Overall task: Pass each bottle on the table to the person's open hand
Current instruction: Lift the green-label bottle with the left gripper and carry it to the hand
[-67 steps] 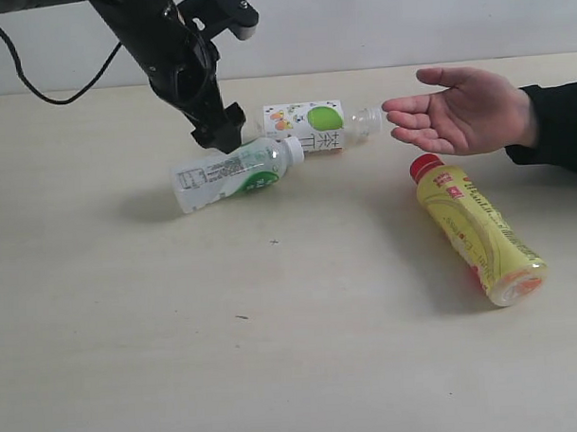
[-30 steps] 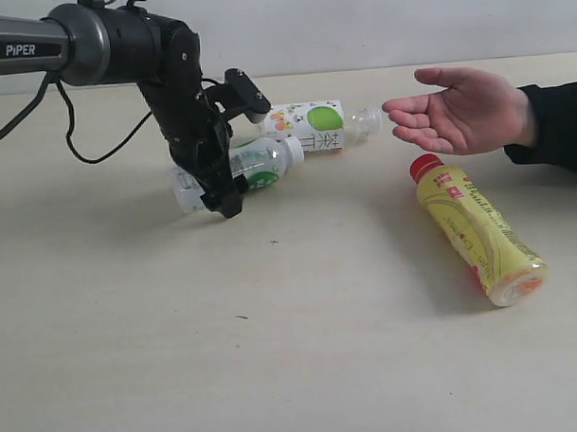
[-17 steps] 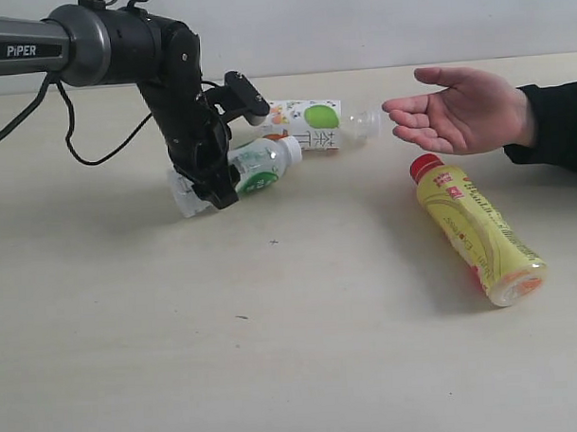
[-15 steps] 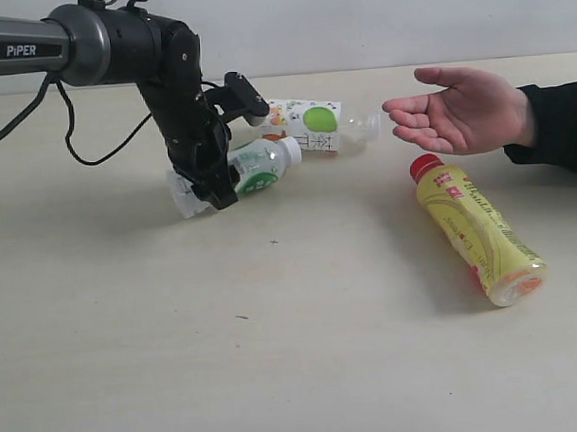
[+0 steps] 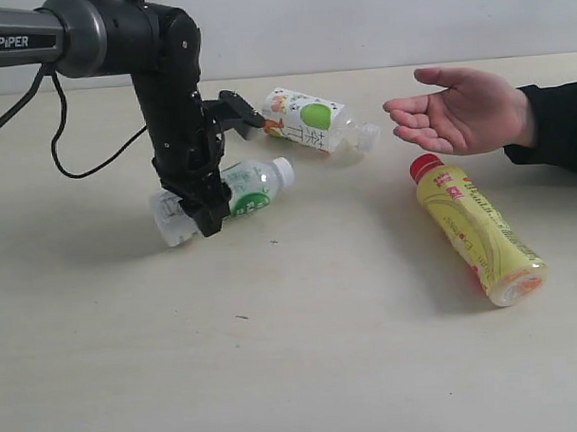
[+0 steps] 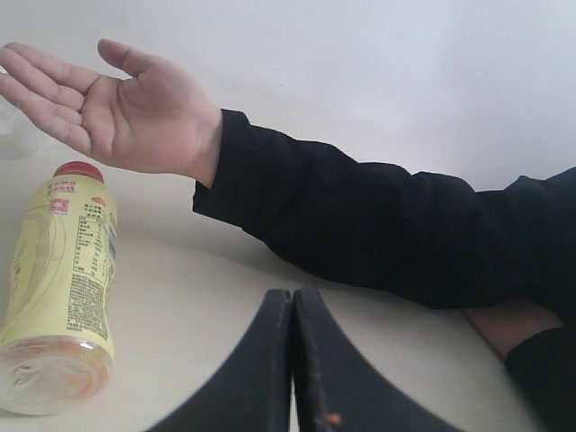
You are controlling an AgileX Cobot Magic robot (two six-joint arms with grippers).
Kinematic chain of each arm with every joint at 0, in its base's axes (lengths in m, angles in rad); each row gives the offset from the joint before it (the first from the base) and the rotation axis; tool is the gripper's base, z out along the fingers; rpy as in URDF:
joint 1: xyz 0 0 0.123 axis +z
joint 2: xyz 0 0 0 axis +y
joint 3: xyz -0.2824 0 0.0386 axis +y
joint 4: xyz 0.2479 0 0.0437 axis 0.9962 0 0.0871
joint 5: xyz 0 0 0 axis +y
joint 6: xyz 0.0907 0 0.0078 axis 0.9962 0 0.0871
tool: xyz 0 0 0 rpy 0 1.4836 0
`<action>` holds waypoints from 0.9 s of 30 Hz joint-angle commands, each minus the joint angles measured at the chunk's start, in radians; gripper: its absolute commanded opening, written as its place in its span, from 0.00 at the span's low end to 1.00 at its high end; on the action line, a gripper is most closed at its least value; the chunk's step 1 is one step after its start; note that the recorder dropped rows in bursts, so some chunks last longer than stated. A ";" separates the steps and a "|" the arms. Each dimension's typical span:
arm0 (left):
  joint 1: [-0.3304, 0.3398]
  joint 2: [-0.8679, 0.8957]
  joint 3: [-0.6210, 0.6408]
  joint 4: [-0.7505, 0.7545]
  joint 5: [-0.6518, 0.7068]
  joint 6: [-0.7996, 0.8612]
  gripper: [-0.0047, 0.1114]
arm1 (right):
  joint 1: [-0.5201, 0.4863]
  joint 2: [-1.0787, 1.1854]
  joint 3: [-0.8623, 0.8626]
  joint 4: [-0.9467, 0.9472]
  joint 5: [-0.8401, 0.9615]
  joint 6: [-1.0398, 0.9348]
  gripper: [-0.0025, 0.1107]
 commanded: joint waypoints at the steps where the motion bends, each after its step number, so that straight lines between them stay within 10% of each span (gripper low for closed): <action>1: -0.037 -0.069 0.000 -0.108 0.047 -0.021 0.04 | -0.006 -0.005 0.005 -0.008 -0.005 -0.007 0.02; 14: -0.195 -0.271 -0.002 -0.458 -0.056 -0.297 0.04 | -0.006 -0.005 0.005 -0.008 -0.005 -0.007 0.02; 19: -0.235 -0.284 -0.002 -0.869 -0.273 -0.279 0.04 | -0.006 -0.005 0.005 -0.008 -0.005 -0.007 0.02; 27: -0.357 -0.263 -0.002 -1.105 -0.770 -0.267 0.04 | -0.006 -0.005 0.005 -0.008 -0.005 -0.007 0.02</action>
